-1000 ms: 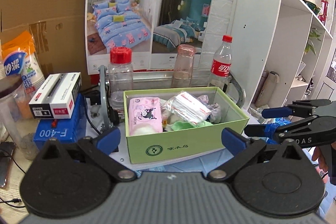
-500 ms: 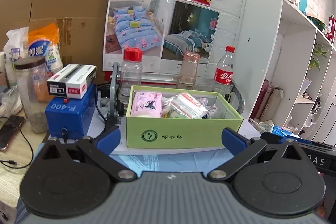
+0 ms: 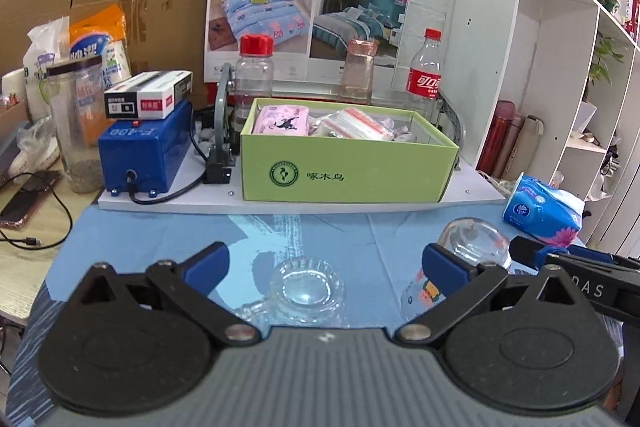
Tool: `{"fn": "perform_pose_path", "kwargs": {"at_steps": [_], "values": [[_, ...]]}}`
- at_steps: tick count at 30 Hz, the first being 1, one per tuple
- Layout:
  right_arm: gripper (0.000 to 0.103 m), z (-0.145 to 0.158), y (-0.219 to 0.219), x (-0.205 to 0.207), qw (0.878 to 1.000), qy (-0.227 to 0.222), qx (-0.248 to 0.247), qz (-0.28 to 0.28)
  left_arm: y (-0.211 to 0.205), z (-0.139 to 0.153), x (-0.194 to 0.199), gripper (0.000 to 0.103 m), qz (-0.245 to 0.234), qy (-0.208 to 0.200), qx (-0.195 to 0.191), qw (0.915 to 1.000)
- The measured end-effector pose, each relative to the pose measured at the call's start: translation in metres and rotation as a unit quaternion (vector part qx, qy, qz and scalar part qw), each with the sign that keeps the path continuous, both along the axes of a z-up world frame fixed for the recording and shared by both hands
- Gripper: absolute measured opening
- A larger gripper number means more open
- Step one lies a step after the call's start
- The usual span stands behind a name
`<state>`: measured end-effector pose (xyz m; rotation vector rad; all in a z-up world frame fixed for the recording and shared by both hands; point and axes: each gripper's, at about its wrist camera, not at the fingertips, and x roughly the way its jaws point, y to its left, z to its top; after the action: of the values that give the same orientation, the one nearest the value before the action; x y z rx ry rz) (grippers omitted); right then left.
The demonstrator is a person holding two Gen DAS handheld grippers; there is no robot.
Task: Organize soft objects
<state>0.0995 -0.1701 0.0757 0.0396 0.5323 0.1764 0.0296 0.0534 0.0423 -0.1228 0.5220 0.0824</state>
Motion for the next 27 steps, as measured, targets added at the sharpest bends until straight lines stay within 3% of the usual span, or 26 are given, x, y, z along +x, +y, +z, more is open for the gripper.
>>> {"fn": "perform_pose_path", "kwargs": {"at_steps": [12, 15, 23, 27], "values": [[0.058, -0.015, -0.021, -0.03, 0.999, 0.001, -0.018, -0.026, -0.019, -0.018, -0.02, 0.102, -0.021, 0.016, 0.009, 0.9996], [0.058, -0.016, -0.022, -0.034, 1.0, 0.003, -0.013, -0.022, -0.023, -0.018, -0.024, 0.102, -0.028, 0.015, 0.018, 0.9993], [0.058, -0.013, -0.015, -0.044, 1.0, 0.0, 0.004, 0.02, -0.019, -0.021, -0.025, 0.102, -0.035, 0.03, -0.007, 0.9989], [0.058, -0.012, -0.011, -0.047, 1.0, -0.007, 0.004, 0.023, -0.018, -0.021, -0.03, 0.102, -0.025, 0.014, 0.005, 0.9996]]}}
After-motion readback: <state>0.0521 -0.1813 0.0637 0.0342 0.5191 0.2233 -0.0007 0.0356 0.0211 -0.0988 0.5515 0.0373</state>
